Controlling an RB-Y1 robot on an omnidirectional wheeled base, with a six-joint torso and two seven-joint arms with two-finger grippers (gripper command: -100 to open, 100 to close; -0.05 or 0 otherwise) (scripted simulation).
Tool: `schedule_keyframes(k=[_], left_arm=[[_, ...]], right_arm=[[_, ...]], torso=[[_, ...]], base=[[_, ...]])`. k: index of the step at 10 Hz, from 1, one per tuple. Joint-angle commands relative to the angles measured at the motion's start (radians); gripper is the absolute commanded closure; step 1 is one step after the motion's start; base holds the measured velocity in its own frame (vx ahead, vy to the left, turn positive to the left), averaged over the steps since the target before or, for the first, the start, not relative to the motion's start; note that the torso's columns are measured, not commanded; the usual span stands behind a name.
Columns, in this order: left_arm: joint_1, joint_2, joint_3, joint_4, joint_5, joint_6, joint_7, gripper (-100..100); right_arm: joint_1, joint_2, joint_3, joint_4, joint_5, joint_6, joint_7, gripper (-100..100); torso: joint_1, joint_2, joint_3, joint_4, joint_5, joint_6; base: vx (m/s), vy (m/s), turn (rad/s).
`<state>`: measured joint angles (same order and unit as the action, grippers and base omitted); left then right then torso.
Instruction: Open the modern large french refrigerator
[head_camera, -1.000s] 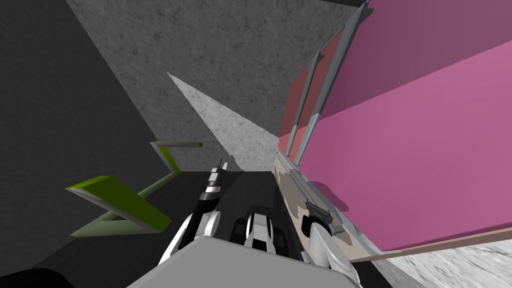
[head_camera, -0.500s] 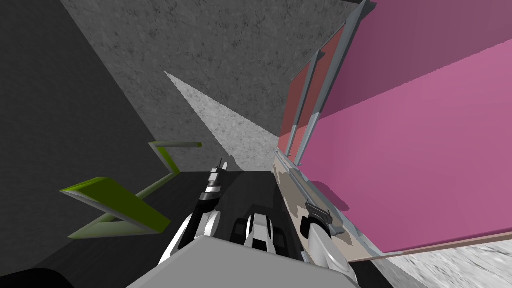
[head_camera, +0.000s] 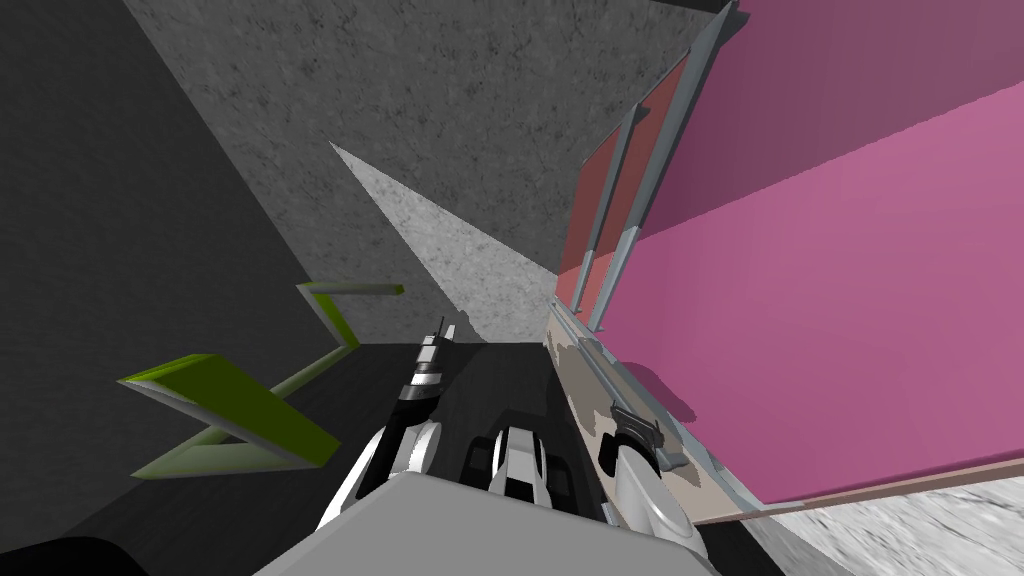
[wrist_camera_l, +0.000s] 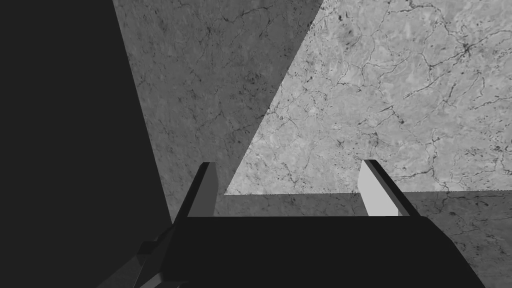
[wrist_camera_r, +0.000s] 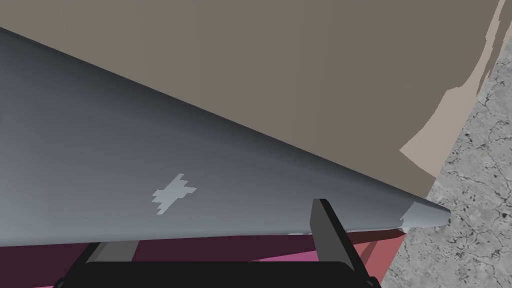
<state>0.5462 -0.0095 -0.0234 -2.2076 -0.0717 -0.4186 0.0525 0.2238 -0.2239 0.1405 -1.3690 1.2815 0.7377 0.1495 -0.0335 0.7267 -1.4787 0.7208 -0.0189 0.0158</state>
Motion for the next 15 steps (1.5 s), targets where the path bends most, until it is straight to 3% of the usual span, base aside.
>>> schedule_keyframes(k=[1,3,12,13,15], left_arm=[[0.0,0.0,0.0,0.0,0.0,0.0,0.0,0],[0.0,0.0,0.0,0.0,0.0,0.0,0.0,0],[0.0,0.0,0.0,0.0,0.0,0.0,0.0,0],[0.0,0.0,0.0,0.0,0.0,0.0,0.0,0],[0.0,0.0,0.0,0.0,0.0,0.0,0.0,0]], right_arm=[[0.042,-0.006,-0.011,0.002,-0.018,0.007,0.013,-100],[0.043,-0.008,0.003,0.02,0.016,0.028,0.018,-100],[0.043,-0.008,0.003,0.02,0.016,0.028,0.018,-100],[0.02,-0.001,0.03,0.012,0.063,0.041,0.032,-100],[0.023,-0.003,0.042,0.034,0.102,0.066,0.046,-100]], torso=[[0.002,0.002,0.001,0.0,0.002,0.002],[0.0,0.003,0.002,0.001,0.001,0.001],[0.002,0.004,0.002,0.001,0.003,0.003],[0.002,0.004,0.002,0.0,0.002,0.004],[0.011,0.003,0.001,0.006,0.006,-0.008]], base=[[0.012,-0.004,-0.012],[0.005,-0.001,-0.006],[0.002,0.0,-0.003],[0.001,0.016,0.043],[-0.009,0.006,0.027]])
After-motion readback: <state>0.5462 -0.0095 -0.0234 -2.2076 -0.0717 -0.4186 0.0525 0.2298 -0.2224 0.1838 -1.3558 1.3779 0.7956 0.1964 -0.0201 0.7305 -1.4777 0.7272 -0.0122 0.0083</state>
